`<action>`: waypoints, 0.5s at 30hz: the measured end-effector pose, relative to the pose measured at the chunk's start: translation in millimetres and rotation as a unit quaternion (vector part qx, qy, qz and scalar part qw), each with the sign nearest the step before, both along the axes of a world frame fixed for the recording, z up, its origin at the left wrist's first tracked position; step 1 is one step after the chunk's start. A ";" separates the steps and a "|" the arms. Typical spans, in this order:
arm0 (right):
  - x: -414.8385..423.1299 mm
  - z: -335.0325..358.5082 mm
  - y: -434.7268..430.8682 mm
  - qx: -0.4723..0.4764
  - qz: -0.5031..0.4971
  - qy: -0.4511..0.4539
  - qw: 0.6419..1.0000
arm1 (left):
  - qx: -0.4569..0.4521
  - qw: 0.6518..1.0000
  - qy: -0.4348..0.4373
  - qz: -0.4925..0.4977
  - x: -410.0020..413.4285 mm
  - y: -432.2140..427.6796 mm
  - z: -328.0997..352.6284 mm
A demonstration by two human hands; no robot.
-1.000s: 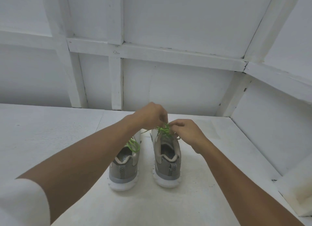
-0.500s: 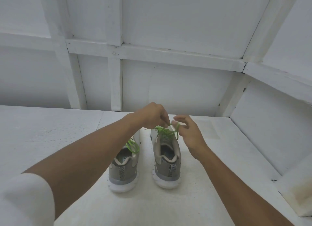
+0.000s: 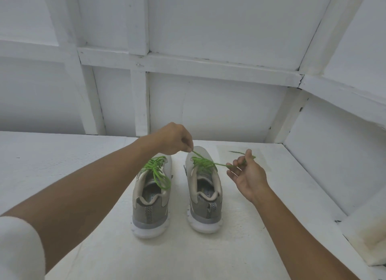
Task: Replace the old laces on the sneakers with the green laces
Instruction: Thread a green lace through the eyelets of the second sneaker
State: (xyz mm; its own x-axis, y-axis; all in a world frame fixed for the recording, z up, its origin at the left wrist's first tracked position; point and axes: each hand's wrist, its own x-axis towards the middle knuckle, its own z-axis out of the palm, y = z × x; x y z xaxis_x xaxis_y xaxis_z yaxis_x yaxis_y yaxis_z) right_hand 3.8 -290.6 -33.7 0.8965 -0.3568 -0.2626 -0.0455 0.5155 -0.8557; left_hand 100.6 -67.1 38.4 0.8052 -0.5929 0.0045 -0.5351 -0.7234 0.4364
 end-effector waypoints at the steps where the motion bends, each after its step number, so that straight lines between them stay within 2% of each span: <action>1: -0.9 -2.6 -1.4 -0.016 0.000 0.013 1.000 | 0.008 1.000 0.004 0.007 2.2 5.0 -3.2; 5: -2.7 -15.8 -8.3 -0.077 0.006 0.073 0.994 | 0.035 0.999 0.011 0.033 5.8 21.3 -16.3; 10: -8.8 -22.1 -9.9 -0.175 0.078 0.182 0.964 | 0.030 0.998 0.010 0.046 5.1 19.7 -27.6; 13: -12.1 -15.8 -7.6 -0.229 0.108 0.228 0.940 | 0.067 0.995 -0.059 0.051 2.1 12.4 -30.7; 15: -15.6 -10.1 -8.2 -0.291 0.153 0.272 0.904 | 0.068 0.985 -0.135 0.077 -3.7 7.6 -33.5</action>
State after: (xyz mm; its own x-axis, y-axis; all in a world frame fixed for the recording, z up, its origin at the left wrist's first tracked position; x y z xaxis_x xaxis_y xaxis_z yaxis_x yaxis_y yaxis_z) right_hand -11.8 -298.8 -43.9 0.7710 -0.3336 -0.5424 -0.6059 -0.1224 -0.7861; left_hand 96.9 -59.5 4.9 0.8657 -0.4745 0.1595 -0.4983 -0.8469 0.1855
